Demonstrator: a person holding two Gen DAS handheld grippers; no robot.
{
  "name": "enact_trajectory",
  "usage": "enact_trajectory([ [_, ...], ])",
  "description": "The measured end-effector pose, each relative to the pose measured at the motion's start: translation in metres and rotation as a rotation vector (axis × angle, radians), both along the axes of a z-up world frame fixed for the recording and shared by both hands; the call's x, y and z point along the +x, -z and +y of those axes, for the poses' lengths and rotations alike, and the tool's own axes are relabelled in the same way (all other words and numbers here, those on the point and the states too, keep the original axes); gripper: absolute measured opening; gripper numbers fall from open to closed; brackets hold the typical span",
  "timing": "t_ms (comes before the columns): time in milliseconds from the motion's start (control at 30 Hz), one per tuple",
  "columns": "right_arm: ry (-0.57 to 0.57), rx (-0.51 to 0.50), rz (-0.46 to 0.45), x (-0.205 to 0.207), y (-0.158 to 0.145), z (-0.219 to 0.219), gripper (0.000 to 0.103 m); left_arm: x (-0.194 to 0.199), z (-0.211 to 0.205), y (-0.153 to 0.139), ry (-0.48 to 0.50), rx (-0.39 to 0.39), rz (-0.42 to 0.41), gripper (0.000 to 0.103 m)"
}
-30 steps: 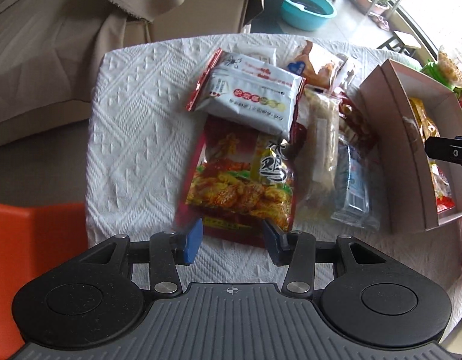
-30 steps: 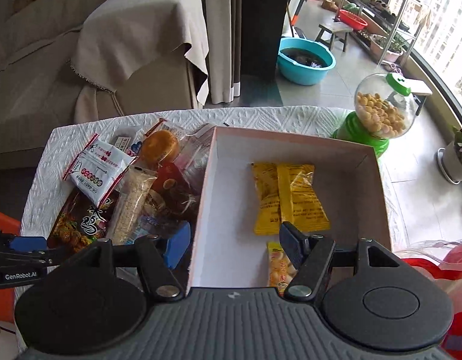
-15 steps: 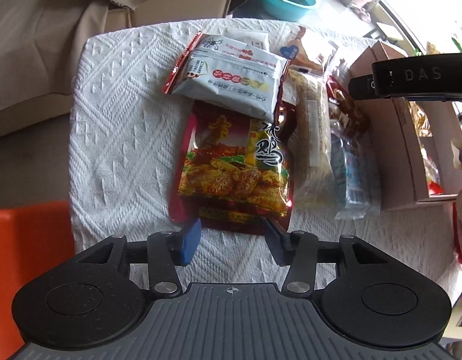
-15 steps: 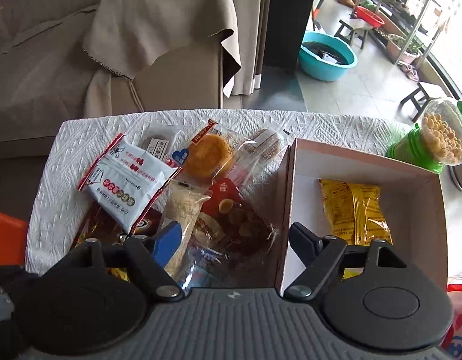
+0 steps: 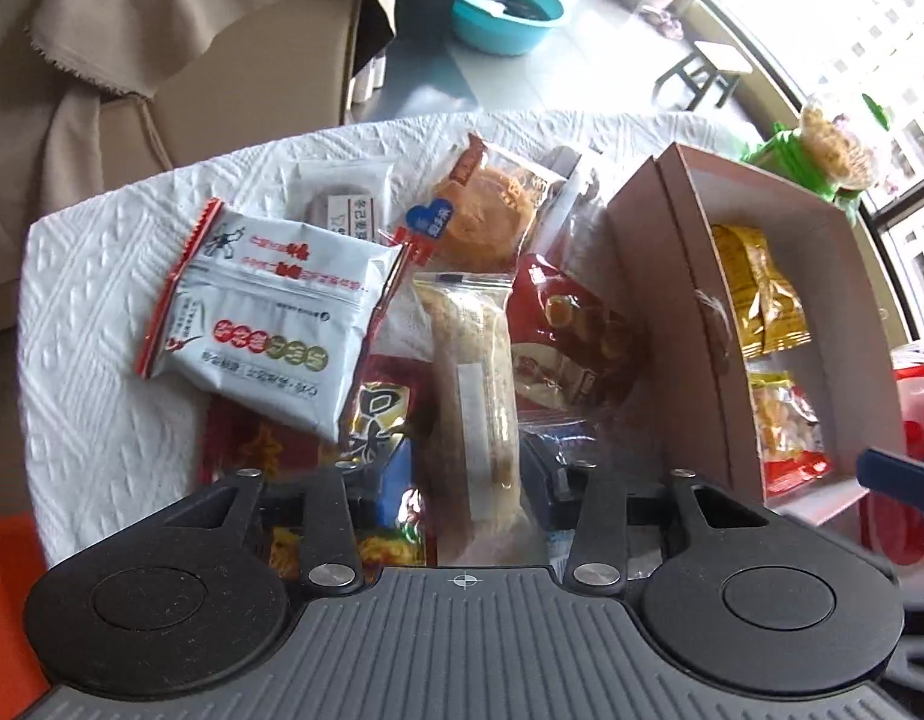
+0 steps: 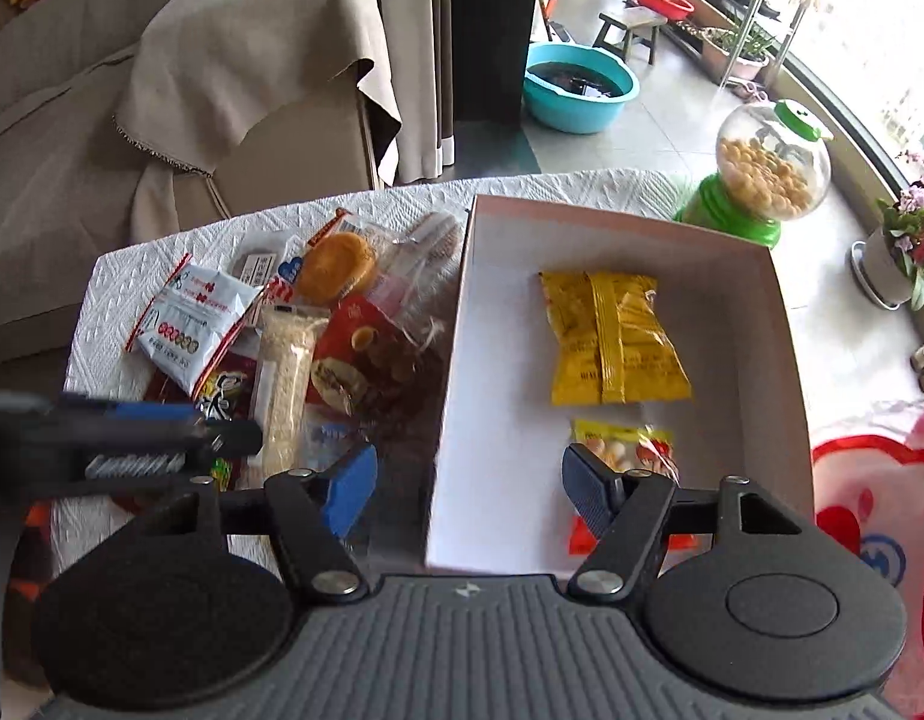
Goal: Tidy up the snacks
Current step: 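Grasp the clear granola bar with the left tool, then grasp the clear blue-printed candy bag with the right tool while the left tool lifts the bar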
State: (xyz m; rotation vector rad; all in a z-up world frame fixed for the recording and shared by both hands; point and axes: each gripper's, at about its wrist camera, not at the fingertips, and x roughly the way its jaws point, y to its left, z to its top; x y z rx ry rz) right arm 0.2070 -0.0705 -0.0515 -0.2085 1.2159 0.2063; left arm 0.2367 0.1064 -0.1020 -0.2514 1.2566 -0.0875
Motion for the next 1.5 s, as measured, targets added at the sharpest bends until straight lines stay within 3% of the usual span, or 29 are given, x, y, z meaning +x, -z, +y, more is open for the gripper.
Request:
enact_trajectory([
  [67, -0.015, 0.005, 0.01, -0.012, -0.001, -0.004, 0.069, 0.007, -0.007, 0.005, 0.008, 0.019, 0.007, 0.034],
  [367, -0.013, 0.115, 0.102, -0.025, 0.019, -0.024, 0.069, -0.005, -0.014, 0.004, -0.021, 0.084, 0.062, 0.031],
  [500, -0.048, 0.174, 0.086, -0.021, 0.008, -0.024, 0.069, -0.041, -0.01, -0.002, -0.061, 0.098, 0.097, 0.031],
  [700, -0.187, 0.194, 0.002, -0.012, -0.015, -0.009, 0.069, -0.114, 0.003, -0.004, -0.184, 0.086, 0.172, 0.031],
  [733, -0.221, 0.195, -0.004, -0.008, -0.016, -0.001, 0.067, -0.124, 0.005, -0.004, -0.205, 0.084, 0.185, 0.031],
  [833, -0.34, 0.165, -0.026, 0.007, -0.008, 0.034, 0.047, -0.143, 0.012, 0.0, -0.256, 0.073, 0.21, 0.031],
  [900, -0.386, 0.121, -0.03, 0.019, 0.007, 0.059, 0.026, -0.152, 0.015, 0.004, -0.282, 0.059, 0.222, 0.031],
  [967, -0.412, 0.091, 0.007, 0.031, 0.028, 0.081, 0.023, -0.16, 0.017, 0.005, -0.301, 0.038, 0.219, 0.031],
  [1167, -0.425, 0.051, 0.136, 0.018, 0.069, 0.093, 0.023, -0.167, 0.022, 0.008, -0.31, -0.01, 0.204, 0.031],
  [1333, -0.426, 0.133, 0.219, -0.039, 0.058, 0.054, 0.023, -0.171, 0.024, 0.01, -0.286, -0.047, 0.21, 0.031],
  [1400, -0.413, 0.153, 0.207, -0.06, 0.048, 0.037, 0.025, -0.172, 0.023, 0.011, -0.263, -0.043, 0.207, 0.031],
  [1433, -0.409, 0.144, 0.176, -0.071, 0.042, 0.029, 0.028, -0.172, 0.022, 0.011, -0.253, -0.038, 0.201, 0.032],
  [1467, -0.406, 0.13, 0.151, -0.078, 0.038, 0.023, 0.041, -0.172, 0.02, 0.011, -0.244, -0.032, 0.195, 0.032],
  [1500, -0.395, 0.112, 0.12, -0.084, 0.034, 0.018, 0.062, -0.173, 0.018, 0.011, -0.236, -0.027, 0.19, 0.032],
])
